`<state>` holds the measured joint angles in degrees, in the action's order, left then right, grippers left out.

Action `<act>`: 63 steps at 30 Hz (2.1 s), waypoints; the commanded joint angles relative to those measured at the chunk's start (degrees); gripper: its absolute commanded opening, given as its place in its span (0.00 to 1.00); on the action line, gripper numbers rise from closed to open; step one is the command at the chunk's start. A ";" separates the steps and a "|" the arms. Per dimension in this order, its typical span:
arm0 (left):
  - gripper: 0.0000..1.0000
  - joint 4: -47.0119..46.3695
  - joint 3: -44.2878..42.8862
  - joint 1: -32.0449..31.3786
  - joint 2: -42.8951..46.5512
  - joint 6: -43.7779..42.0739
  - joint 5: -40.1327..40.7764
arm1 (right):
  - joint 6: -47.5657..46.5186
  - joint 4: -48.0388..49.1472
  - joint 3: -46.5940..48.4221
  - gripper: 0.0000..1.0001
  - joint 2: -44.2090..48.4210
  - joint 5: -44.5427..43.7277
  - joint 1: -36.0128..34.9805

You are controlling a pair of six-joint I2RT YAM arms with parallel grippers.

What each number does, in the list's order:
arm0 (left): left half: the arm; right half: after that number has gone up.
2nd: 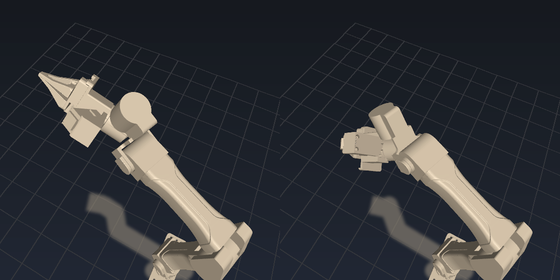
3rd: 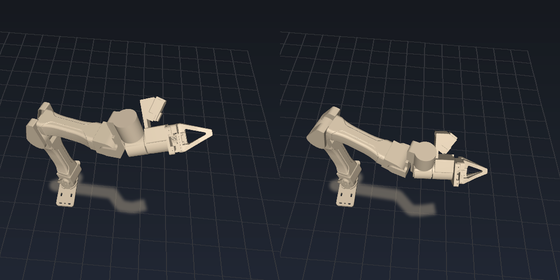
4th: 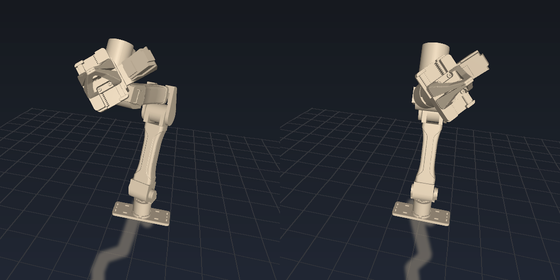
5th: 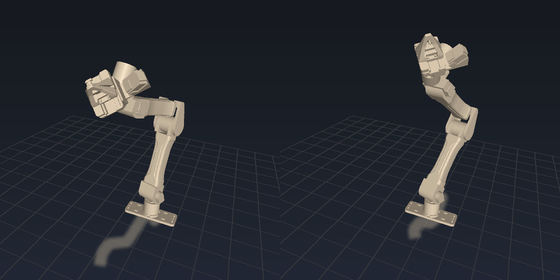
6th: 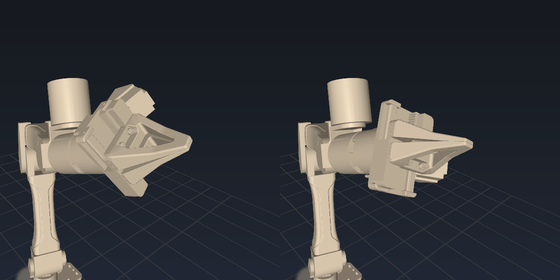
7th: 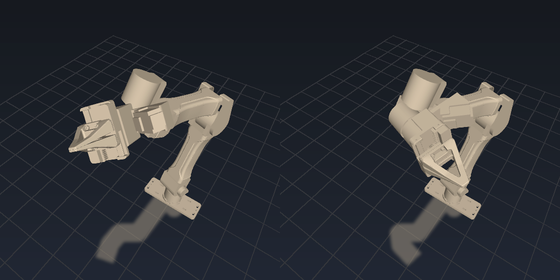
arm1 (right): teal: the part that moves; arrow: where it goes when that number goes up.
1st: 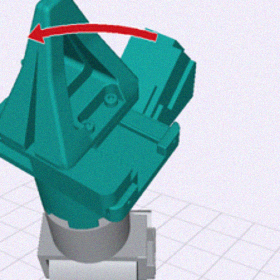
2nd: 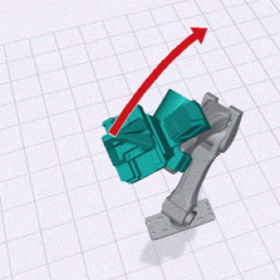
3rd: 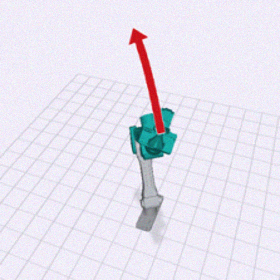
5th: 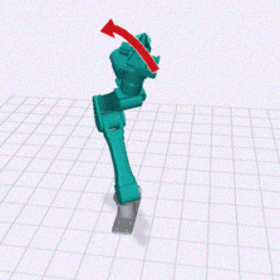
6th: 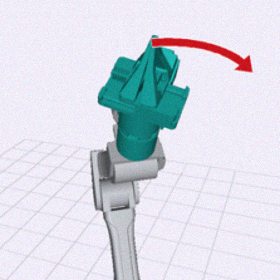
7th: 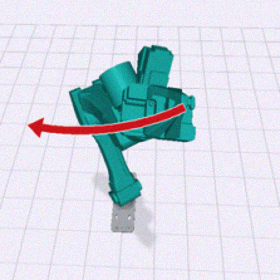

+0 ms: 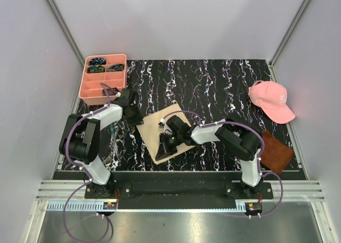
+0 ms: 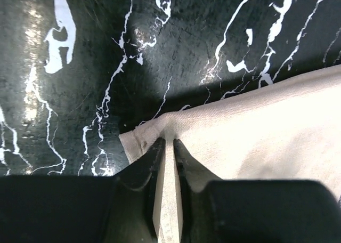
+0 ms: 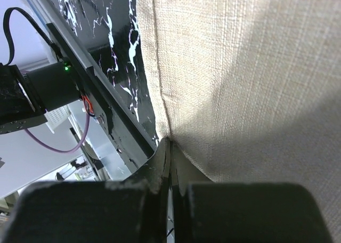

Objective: Fold the napkin into a case and place the utensils inside
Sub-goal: Fold the rectangle-folded napkin at the center of the board, then smooth out the square-folded napkin at the center of the board.

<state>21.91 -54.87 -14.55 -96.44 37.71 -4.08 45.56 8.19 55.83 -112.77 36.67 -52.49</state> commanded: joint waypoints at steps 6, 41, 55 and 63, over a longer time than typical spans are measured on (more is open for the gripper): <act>0.33 1.73 -3.14 0.66 7.32 -1.59 1.97 | -0.56 -4.31 1.82 0.06 5.19 -2.21 -0.16; 0.55 6.13 -6.39 -0.13 3.28 -3.53 2.23 | -9.44 -18.65 -10.48 0.31 16.89 -16.09 31.39; 0.61 4.20 -5.78 -0.31 4.95 -3.26 -4.44 | -20.68 -33.22 18.06 0.32 1.50 -39.83 37.20; 0.57 -7.31 0.99 -1.53 3.46 -0.71 -17.62 | -23.15 -37.72 17.22 0.70 14.66 -29.13 33.60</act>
<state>22.90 -56.62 -14.74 -91.88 35.44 -11.68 24.67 -26.11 76.07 -106.80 1.21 -16.40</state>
